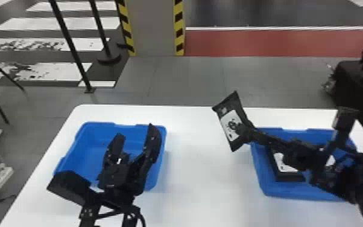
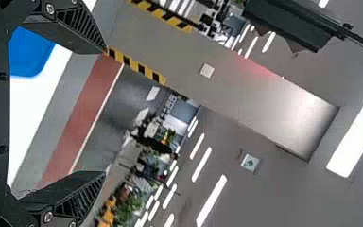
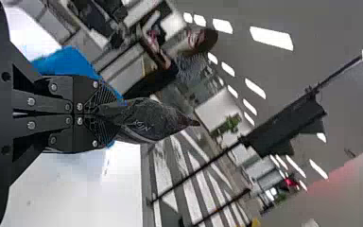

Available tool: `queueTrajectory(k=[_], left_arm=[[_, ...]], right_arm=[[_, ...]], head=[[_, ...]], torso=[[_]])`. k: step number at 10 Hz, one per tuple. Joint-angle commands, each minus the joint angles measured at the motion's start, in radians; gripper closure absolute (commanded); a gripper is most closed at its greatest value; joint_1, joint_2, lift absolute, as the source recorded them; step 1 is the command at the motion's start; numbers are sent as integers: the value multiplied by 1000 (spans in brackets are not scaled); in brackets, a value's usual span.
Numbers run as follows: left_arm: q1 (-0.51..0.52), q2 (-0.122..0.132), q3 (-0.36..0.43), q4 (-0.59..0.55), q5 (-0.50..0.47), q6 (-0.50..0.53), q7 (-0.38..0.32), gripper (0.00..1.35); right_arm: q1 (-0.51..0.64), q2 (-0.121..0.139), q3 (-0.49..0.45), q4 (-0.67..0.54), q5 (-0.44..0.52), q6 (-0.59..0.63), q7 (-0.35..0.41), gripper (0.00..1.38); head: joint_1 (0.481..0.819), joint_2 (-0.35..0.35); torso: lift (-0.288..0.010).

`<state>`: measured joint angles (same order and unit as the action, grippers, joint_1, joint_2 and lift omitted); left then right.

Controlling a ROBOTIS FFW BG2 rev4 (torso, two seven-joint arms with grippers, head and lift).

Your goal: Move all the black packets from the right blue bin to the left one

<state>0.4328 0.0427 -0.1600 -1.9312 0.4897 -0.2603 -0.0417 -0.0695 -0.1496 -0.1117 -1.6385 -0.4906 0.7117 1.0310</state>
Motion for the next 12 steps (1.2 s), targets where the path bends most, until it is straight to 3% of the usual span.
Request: queueTrajectory(k=[1,4,5,8,9,10,11,12], left_arm=[[-38,3,-20,-7,98,42,-52,119],[-87,20,-20,-41,125,275,-142,121],[-97,29,-24,-41,125,307,-152,121],[-111,29,-24,-41,125,336,-158,173],[-121,31,-24,-41,127,353,-167,622],[-116,23,-21,-43,144,366,-167,983],[-104,14,-18,-46,161,349,-165,1223],[-99,5,-9,-46,151,309,-165,1214]], right_arm=[[-132,-4,73,155,-8,12,72,1168],[-245,38,144,366,-74,61,256,1168],[-257,41,208,395,-141,69,279,1168],[-282,62,268,420,-157,86,314,1168],[-279,62,268,440,-166,86,314,1168],[-277,62,267,449,-174,79,314,1168],[-277,61,265,462,-180,74,313,1168],[-279,61,264,467,-184,64,310,1168]], head=[[695,76],[695,79],[695,76],[695,112],[695,120],[695,118],[695,116],[695,114]], torso=[[-110],[-110],[-110],[-110],[-110],[-110],[-110],[-110]])
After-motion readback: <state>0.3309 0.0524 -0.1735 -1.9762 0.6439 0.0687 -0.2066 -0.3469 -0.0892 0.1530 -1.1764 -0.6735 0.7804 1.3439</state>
